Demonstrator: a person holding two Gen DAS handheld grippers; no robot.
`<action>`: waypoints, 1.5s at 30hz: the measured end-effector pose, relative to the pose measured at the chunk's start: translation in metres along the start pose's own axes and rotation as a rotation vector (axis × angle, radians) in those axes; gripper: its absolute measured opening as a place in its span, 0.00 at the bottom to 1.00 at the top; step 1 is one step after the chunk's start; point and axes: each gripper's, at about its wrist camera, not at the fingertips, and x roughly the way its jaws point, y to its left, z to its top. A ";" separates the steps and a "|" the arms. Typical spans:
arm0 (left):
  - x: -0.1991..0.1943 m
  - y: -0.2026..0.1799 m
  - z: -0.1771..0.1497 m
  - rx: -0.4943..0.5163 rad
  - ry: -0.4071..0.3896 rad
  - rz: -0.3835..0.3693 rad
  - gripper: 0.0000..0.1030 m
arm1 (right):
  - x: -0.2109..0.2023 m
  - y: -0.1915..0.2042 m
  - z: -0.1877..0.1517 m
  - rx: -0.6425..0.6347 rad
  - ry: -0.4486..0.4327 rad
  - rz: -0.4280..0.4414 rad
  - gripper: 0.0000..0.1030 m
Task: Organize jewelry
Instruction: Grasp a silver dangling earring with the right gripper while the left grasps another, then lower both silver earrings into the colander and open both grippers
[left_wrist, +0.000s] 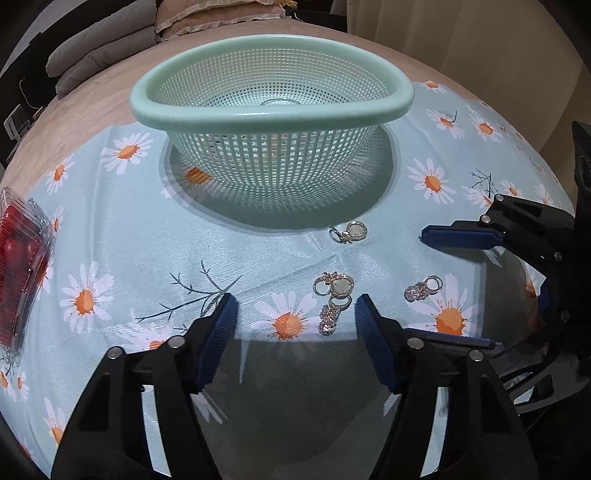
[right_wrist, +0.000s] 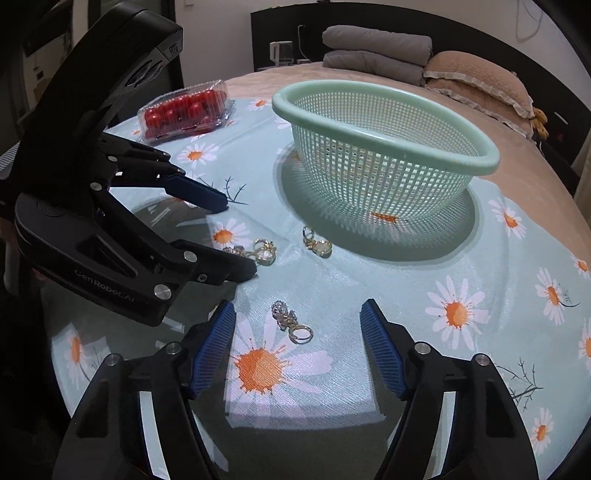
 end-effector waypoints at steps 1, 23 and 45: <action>0.000 0.000 0.001 0.004 0.002 -0.001 0.51 | 0.002 -0.001 0.000 0.011 0.004 0.015 0.48; -0.027 0.000 -0.012 0.012 0.025 -0.036 0.10 | -0.036 -0.009 -0.004 0.013 -0.014 0.019 0.10; -0.095 0.029 0.073 0.035 -0.137 0.052 0.10 | -0.100 -0.035 0.087 -0.123 -0.138 -0.056 0.10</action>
